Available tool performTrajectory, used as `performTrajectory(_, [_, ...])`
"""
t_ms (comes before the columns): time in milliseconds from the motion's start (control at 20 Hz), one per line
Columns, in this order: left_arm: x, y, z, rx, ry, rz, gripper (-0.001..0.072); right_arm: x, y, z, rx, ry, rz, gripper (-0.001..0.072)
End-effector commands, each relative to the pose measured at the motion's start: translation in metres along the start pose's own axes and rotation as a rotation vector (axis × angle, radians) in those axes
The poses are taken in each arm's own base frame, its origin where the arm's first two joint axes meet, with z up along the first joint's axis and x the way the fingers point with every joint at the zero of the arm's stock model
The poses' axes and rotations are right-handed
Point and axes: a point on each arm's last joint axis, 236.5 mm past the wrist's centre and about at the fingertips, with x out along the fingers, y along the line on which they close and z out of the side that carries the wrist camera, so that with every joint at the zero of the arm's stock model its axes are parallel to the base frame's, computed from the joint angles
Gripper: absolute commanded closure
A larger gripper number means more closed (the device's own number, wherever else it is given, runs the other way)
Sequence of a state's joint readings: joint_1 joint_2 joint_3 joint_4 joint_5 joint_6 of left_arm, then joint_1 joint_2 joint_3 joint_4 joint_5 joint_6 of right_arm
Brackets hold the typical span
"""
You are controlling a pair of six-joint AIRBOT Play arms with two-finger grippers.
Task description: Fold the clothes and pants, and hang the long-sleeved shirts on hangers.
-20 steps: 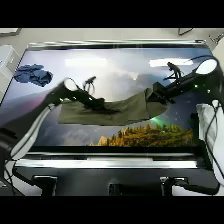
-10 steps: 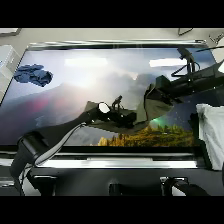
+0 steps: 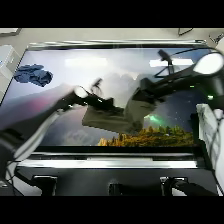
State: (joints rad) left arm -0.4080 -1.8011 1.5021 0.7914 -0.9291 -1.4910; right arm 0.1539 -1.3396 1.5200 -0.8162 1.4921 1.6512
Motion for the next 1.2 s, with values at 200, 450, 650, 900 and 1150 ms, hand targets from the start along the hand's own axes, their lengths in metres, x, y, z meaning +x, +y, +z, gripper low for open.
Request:
performTrajectory(200, [-0.233, 0.058, 0.079, 0.025, -0.381, 0.185, 0.0685, 0.186, 0.027, 0.033, 0.154, 0.041, 0.204, 0.0661])
performTrajectory(450, [-0.282, 0.027, 0.076, 0.081, -0.476, 0.18, 0.0685, 0.269, 0.049, 0.049, 0.409, 0.001, 0.42, 0.0022])
performTrajectory(650, [-0.268, 0.04, 0.056, 0.102, -0.38, 0.207, 0.0684, 0.201, 0.015, 0.067, 0.3, 0.016, 0.401, 0.0024])
performTrajectory(900, [-0.265, 0.053, 0.046, 0.117, -0.335, 0.254, 0.0684, 0.046, -0.182, 0.019, 0.345, 0.125, -0.279, 0.0036])
performTrajectory(1150, [-0.265, 0.051, 0.042, 0.121, -0.325, 0.255, 0.0684, 0.062, -0.244, -0.07, 0.505, 0.168, -0.272, 0.0083])
